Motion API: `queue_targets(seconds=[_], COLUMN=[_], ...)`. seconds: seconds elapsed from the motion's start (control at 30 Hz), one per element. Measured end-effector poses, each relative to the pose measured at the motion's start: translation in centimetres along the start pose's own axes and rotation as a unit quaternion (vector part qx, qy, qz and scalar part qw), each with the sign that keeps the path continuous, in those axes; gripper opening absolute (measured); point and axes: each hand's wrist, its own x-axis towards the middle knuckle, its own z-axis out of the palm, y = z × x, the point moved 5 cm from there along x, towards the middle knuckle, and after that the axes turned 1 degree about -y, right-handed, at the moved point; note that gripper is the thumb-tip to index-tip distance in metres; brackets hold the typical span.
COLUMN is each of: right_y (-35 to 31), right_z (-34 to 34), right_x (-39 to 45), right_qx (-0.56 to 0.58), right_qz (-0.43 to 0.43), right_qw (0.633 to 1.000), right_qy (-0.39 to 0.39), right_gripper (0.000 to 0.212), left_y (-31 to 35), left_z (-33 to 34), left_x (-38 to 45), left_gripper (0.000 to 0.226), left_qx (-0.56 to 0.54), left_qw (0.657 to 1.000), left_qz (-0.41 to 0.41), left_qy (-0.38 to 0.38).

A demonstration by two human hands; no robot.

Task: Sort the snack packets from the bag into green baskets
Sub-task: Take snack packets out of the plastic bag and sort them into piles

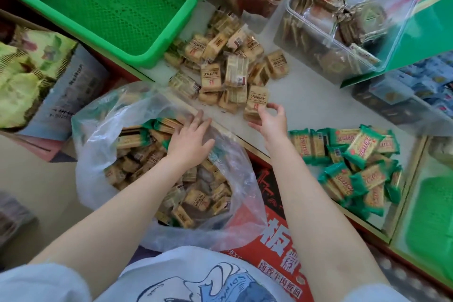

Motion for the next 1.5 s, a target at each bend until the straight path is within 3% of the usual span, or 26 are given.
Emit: queue_targets(seconds=[0.27, 0.4, 0.5, 0.57, 0.6, 0.7, 0.8, 0.9, 1.03, 1.1, 1.2, 1.27, 1.37, 1.43, 1.5], right_y=[-0.6, -1.7, 0.0, 3.3, 5.6, 12.8, 17.7, 19.6, 20.3, 19.6, 16.2, 13.7, 10.4, 8.2, 5.6], right_z=[-0.7, -2.1, 0.0, 2.6, 3.8, 5.8, 6.6, 7.7, 9.0, 8.8, 7.3, 6.1, 4.9, 4.6, 4.4], right_x=[-0.2, -5.9, -11.3, -13.9, -14.6, -14.1, -12.5, -12.2, -12.2, -12.0, -12.6, -13.6, -15.1, -15.6, -15.5], right_qx=[-0.070, -0.173, -0.178, -0.170, -0.186, -0.298, -0.412, -0.519, -0.598, -0.586, -0.455, -0.350, -0.221, -0.160, -0.171], right_qz=[-0.033, -0.127, -0.145, -0.098, -0.074, -0.003, 0.029, 0.013, -0.011, -0.009, 0.004, 0.033, 0.074, 0.078, 0.038], right_qw=[0.995, 0.973, 0.973, 0.971, 0.963, 0.929, 0.887, 0.818, 0.751, 0.766, 0.866, 0.915, 0.938, 0.939, 0.942], right_qy=[0.065, 0.088, -0.024, -0.140, -0.183, -0.217, -0.206, -0.247, -0.280, -0.266, -0.207, -0.197, -0.259, -0.293, -0.286], right_gripper=[0.022, 0.017, 0.010, 0.006, 0.007, 0.001, 0.034, 0.058, 0.044, 0.043, 0.045, 0.036, 0.028, 0.026, 0.028], left_y=[0.1, 0.2, -0.6, -2.5, -3.9, -8.3, -11.0, -12.1, -12.7, -12.5, -11.8, -10.8, -8.3, -6.6, -5.2], left_z=[0.7, 0.1, -0.8, 0.4, 1.9, 7.3, 10.8, 12.6, 13.4, 12.8, 11.1, 9.0, 5.1, 2.6, -0.1], left_x=[0.1, 0.3, -1.9, -5.3, -7.0, -11.2, -13.4, -14.2, -14.2, -14.2, -14.1, -13.8, -12.5, -11.2, -9.6], left_gripper=[0.074, 0.073, 0.058, 0.045, 0.038, 0.032, 0.041, 0.052, 0.053, 0.052, 0.050, 0.050, 0.043, 0.031, 0.024], left_qx=[0.042, 0.059, 0.031, 0.005, -0.005, -0.021, -0.050, -0.090, -0.126, -0.153, -0.224, -0.370, -0.583, -0.617, -0.614], left_qw=[0.999, 0.998, 0.995, 0.990, 0.991, 0.997, 0.984, 0.975, 0.974, 0.973, 0.964, 0.918, 0.798, 0.776, 0.782], left_qz=[0.000, 0.014, 0.042, 0.034, 0.016, -0.073, -0.114, -0.119, -0.122, -0.116, -0.108, -0.128, -0.144, -0.126, -0.104], left_qy=[-0.004, -0.015, 0.080, 0.138, 0.132, -0.007, -0.130, -0.164, -0.146, -0.129, -0.095, -0.068, -0.050, -0.034, -0.008])
